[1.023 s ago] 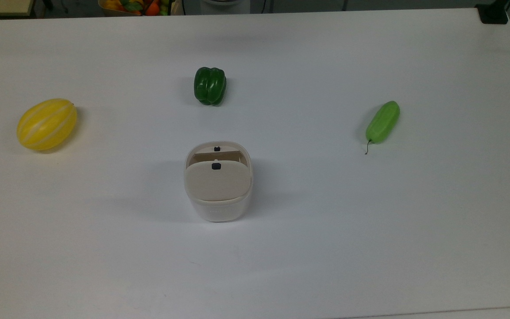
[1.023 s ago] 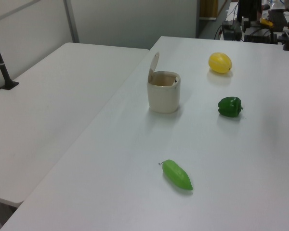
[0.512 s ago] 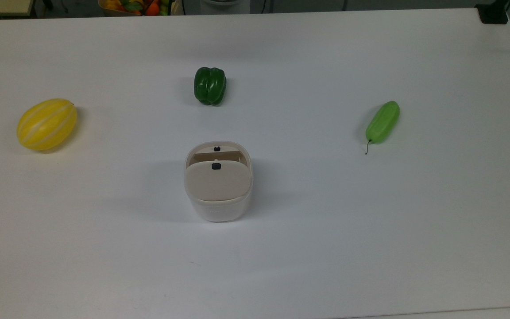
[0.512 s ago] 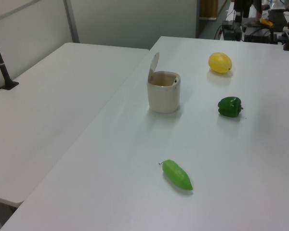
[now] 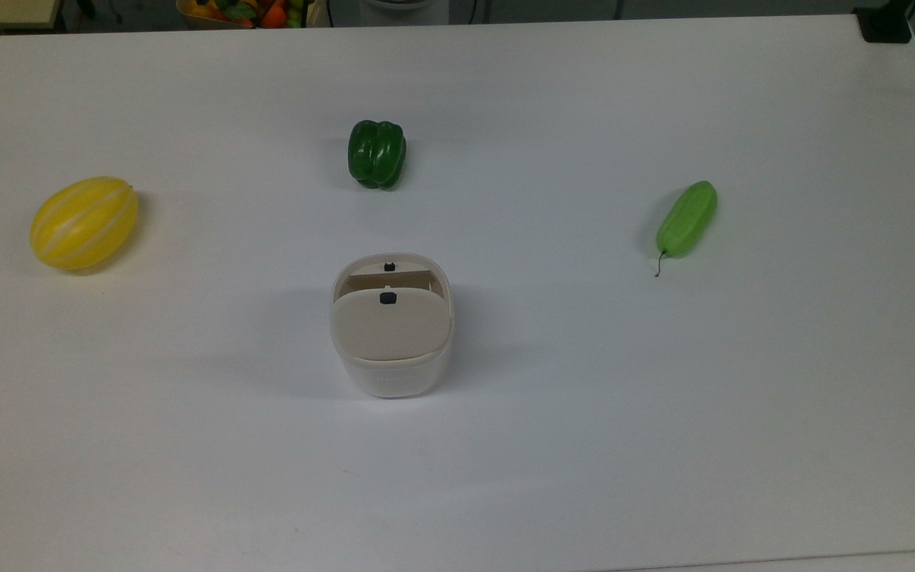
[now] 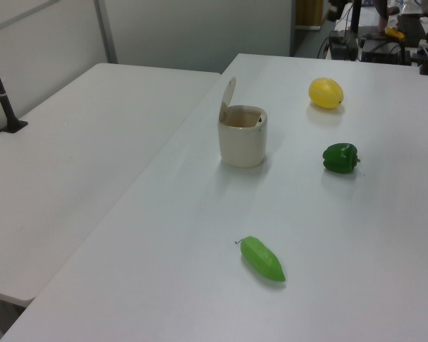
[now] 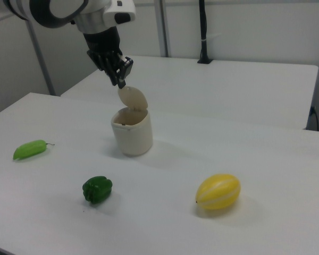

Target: Close garbage bin

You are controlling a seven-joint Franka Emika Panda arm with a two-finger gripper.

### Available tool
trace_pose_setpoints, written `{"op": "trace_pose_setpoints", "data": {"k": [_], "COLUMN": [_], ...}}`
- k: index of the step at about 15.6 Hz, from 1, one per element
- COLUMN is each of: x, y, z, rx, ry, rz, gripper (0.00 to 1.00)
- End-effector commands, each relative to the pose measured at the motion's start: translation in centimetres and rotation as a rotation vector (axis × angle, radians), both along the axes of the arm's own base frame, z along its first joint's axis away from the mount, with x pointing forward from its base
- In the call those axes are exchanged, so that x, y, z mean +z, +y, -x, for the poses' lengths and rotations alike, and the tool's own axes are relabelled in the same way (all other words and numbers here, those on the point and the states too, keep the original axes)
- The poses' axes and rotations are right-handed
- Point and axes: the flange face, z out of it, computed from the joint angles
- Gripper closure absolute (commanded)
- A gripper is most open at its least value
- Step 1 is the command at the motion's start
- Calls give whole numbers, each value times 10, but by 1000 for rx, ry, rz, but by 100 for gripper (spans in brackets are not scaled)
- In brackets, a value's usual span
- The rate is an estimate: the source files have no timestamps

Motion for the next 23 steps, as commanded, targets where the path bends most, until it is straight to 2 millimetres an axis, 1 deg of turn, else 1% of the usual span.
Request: {"op": "trace_pose_setpoints", "data": {"k": [1,3,6,8,9,11,12,14,15,17,20,22,23], "x": [-11,-22,-27,-30,-31,-46,-52,-69,-77,-85,-104,-114,-120], "y": [4,9,15,23,35,66,74,89,98,107,129,135,135], "z": [-34,-50,-69,-82,-90,-111,-119,-132,-137,-143,-153,-156,-158], "rx": [3,-5,-44,-44,-38,-26,-29,-24,-13,-6,27,45,44], "ry": [-66,-97,-193,-260,-302,-365,-405,-438,-444,-470,-496,-484,-476], "rz": [-34,-78,-213,-208,-201,-182,-172,-160,-155,-144,-95,-76,-73], "gripper": [100,100,100,100,100,100,100,100,100,100,100,100,100]}}
